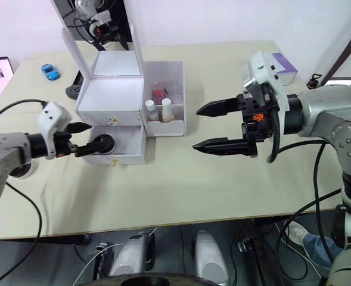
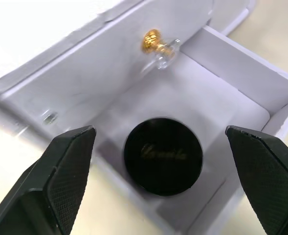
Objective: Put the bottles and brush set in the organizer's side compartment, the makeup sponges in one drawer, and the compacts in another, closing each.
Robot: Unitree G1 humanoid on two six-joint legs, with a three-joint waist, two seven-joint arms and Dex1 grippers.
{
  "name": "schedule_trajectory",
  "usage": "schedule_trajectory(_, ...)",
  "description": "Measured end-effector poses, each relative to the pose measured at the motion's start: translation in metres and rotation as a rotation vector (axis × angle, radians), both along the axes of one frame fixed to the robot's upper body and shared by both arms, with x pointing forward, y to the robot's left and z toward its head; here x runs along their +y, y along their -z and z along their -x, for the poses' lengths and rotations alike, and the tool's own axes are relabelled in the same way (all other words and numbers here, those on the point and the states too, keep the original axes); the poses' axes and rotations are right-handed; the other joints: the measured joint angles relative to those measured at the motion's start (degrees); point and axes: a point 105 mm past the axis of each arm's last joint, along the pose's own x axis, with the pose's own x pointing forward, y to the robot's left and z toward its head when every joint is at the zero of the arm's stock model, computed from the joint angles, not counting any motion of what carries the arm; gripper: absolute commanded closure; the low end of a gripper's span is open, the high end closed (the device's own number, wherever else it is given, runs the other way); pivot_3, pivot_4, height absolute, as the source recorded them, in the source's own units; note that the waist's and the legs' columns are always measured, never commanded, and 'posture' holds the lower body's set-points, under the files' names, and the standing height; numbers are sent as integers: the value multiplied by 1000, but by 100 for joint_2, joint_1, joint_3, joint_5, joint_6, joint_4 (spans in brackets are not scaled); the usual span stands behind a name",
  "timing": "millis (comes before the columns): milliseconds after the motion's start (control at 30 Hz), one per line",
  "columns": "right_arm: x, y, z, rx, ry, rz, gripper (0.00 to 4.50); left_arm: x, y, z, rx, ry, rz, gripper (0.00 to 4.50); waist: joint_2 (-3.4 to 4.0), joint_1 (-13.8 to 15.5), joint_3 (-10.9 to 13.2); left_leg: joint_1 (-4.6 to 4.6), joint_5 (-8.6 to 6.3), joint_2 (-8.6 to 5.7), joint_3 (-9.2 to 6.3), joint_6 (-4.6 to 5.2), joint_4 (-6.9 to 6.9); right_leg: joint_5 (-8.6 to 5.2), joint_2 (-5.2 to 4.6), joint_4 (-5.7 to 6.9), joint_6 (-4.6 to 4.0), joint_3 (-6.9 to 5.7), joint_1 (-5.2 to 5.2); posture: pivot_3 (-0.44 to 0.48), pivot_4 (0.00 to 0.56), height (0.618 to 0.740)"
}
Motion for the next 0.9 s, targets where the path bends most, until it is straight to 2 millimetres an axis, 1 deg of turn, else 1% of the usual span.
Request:
schedule_trajectory(100, 0, 0, -4, -16, 6, 6, 0, 10, -11, 14, -29, -21, 63, 40, 0, 7, 0, 0, 0, 1, 1, 0, 2, 0, -1, -1, 0, 0, 0, 0, 150, 740)
schedule_trajectory(200, -1, -5, -17, -85, 45, -7, 0, 29, -16, 33, -59, -74, 107, 40, 0, -14, 0, 2, 0, 3, 5, 0, 2, 0, -1, -1, -1, 1, 0, 0, 150, 740)
schedule_trajectory(233, -2, -8, -23, -117, 67, -10, 0, 37, -17, 39, -72, -108, 126, 40, 1, -18, 0, 3, 0, 3, 6, 0, 2, 0, -1, 0, -1, 2, 0, 0, 150, 740)
schedule_trajectory(300, -5, -17, -41, -202, 131, -11, 0, 67, -11, 58, -103, -235, 156, 40, 2, -50, 0, 6, 0, 5, 13, 0, 1, 0, -2, -1, -2, 7, -3, 0, 150, 740)
schedule_trajectory(333, -16, -14, -50, -252, 179, -6, 0, 84, -4, 70, -110, -302, 157, 40, -12, -70, -9, 6, -1, 5, 13, 1, -10, -1, -3, -9, -3, 6, -2, 0, 150, 740)
schedule_trajectory(367, -36, 4, -56, -275, 232, 2, 0, 104, 4, 83, -109, -384, 152, 40, -64, -18, -41, 6, -7, 9, 11, 11, -13, -9, 0, -16, -10, -5, 5, 0, 150, 740)
schedule_trajectory(400, -48, 22, -58, -248, 259, 13, 0, 115, 9, 91, -101, -432, 153, 40, -89, 26, -56, 8, -10, 17, 10, 16, -8, -16, 0, -21, -15, -20, 19, 0, 150, 740)
schedule_trajectory(433, -66, 52, -60, -191, 296, 21, 0, 132, 16, 102, -98, -494, 154, 40, -111, 75, -68, 6, -11, 24, 14, 17, -2, -26, -3, -33, -20, -38, 35, 0, 150, 740)
schedule_trajectory(467, -81, 84, -60, -100, 337, 29, 0, 153, 26, 117, -82, -582, 153, 40, -99, 105, -59, 3, -13, 28, 28, 15, 11, -35, -10, -32, -38, -36, 40, 0, 150, 740)
schedule_trajectory(500, -89, 101, -61, -50, 364, 18, 0, 170, 34, 131, -67, -650, 143, 40, -65, 101, -38, 2, -13, 27, 44, 14, 25, -37, -12, -26, -42, -22, 37, 0, 150, 740)
schedule_trajectory(533, -95, 108, -62, -42, 378, 24, 0, 182, 39, 141, -65, -693, 124, 40, -18, 73, -16, 3, -13, 27, 60, 14, 48, -37, -16, -16, -43, -9, 37, 0, 150, 740)
schedule_trajectory(567, -99, 110, -63, -53, 387, 35, 0, 192, 40, 150, -75, -728, 106, 40, 12, 46, -7, 5, -13, 27, 68, 14, 59, -35, -20, -8, -44, -5, 37, 0, 150, 740)
schedule_trajectory(600, -104, 108, -66, -72, 408, 33, 0, 203, 39, 160, -87, -765, 79, 40, 18, 24, -8, 20, -13, 30, 74, 13, 61, -30, -20, -5, -51, -1, 45, 0, 150, 740)
schedule_trajectory(633, -108, 105, -68, -91, 427, 32, 0, 210, 40, 167, -96, -792, 69, 40, 16, 13, -9, 31, -14, 39, 75, 13, 63, -26, -14, -5, -58, -2, 54, 0, 150, 740)
schedule_trajectory(700, -119, 102, -73, -123, 480, 34, 0, 224, 49, 180, -97, -853, 60, 40, 3, 10, -18, 52, -16, 48, 75, 9, 60, -26, -12, -12, -62, -2, 49, 0, 150, 740)
schedule_trajectory(800, -129, 114, -72, -102, 522, 58, 0, 240, 61, 200, -82, -942, 58, 40, -21, 11, -32, 51, -33, 68, 82, -17, 56, -29, -5, -22, -65, -1, 51, 0, 150, 740)
schedule_trajectory(900, -136, 126, -71, -58, 550, 61, 0, 244, 70, 212, -70, -984, 48, 40, -20, 8, -31, 23, -34, 70, 98, -18, 59, -28, -4, -12, -63, 13, 39, 0, 150, 740)
